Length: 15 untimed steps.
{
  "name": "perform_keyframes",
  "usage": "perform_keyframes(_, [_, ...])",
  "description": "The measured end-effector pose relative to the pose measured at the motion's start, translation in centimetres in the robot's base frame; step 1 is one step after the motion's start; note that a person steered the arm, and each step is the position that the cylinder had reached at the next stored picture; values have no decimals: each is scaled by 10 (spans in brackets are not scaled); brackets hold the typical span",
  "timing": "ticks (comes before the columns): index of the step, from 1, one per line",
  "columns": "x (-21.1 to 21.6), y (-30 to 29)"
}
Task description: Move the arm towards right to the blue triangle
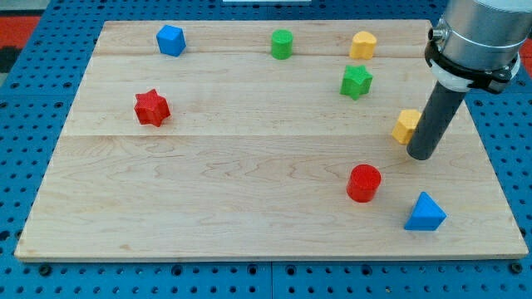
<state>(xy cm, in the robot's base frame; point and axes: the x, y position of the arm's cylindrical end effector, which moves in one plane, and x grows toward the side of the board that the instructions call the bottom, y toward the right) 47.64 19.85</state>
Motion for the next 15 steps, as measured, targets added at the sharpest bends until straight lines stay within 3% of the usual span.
perform_keyframes(2, [0, 97])
perform_keyframes(4, [0, 131])
perform_keyframes(11, [-25, 147])
perform_keyframes(12, [19, 144])
perform_keyframes(15, [75, 40])
